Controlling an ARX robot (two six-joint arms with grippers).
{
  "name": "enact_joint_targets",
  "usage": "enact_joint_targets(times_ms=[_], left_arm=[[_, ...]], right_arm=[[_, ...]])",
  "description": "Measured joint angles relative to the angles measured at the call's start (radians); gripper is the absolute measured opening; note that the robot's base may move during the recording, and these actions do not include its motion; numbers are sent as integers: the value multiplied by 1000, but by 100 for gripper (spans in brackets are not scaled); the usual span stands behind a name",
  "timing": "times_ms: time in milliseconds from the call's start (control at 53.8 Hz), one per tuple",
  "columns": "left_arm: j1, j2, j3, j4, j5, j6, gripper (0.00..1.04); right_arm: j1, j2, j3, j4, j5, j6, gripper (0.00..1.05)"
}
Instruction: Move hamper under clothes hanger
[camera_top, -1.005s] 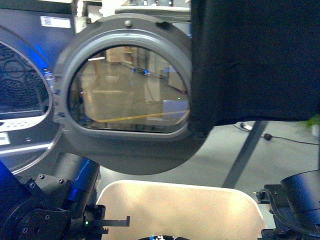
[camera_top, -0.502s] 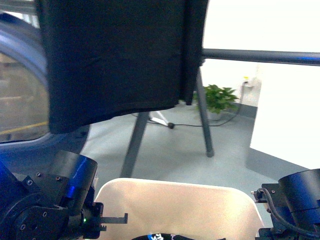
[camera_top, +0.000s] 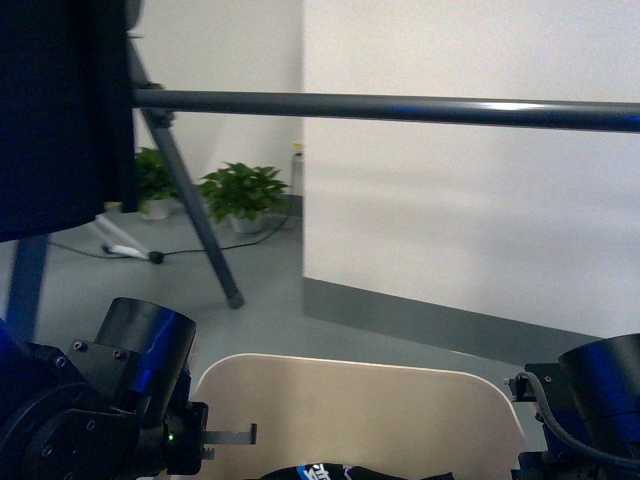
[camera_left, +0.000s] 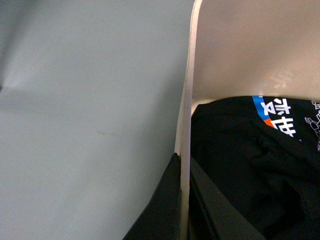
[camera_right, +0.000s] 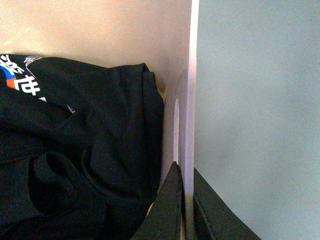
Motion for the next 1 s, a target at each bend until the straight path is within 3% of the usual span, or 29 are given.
enact_joint_targets(times_ms=[763, 1005], left_arm=[[-29, 0, 2, 0, 17, -1, 4], [4, 0, 1, 0, -2, -1, 4]], right_arm=[[-20, -3, -3, 0, 31, -1, 3], [6, -3, -3, 0, -2, 0, 3]])
